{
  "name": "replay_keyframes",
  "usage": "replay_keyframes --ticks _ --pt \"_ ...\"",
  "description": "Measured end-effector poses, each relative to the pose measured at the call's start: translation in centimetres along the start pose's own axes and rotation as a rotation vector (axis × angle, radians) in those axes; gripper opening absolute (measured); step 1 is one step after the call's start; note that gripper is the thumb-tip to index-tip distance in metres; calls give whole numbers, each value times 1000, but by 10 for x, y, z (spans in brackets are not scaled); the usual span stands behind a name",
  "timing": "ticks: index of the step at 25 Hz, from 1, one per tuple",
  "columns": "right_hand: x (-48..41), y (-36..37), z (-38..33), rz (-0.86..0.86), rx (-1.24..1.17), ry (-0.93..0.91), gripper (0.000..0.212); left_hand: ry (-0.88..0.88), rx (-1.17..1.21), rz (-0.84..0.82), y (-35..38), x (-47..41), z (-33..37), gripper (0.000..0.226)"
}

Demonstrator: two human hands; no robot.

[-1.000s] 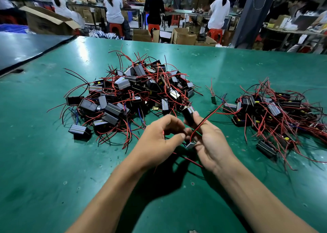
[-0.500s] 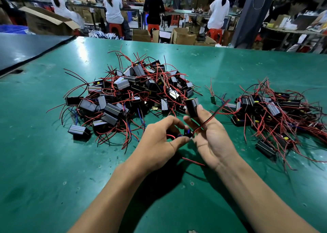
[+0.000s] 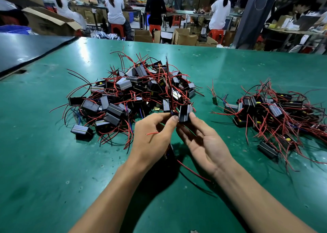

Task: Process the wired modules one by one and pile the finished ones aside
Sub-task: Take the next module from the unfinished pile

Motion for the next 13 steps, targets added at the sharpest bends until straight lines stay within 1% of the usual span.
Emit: replay_keyframes --ticks 4,8,13 --pt "0 2 -7 -64 64 -97 31 19 -27 -6 0 0 0 15" --pt "0 6 -6 -100 195 -192 37 75 -73 29 -3 0 4 18" --pt "0 9 -3 -134 228 -184 32 133 -80 77 -8 2 9 23"
Point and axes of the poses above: each hand's wrist, its own x-axis away from the middle knuckle, its own y-axis out of the palm, z = x × y, the point moved 8 cm from there along -x, towards the middle knuckle, and after that the axes turned 9 degrees about -y, right-handed, at the moved point
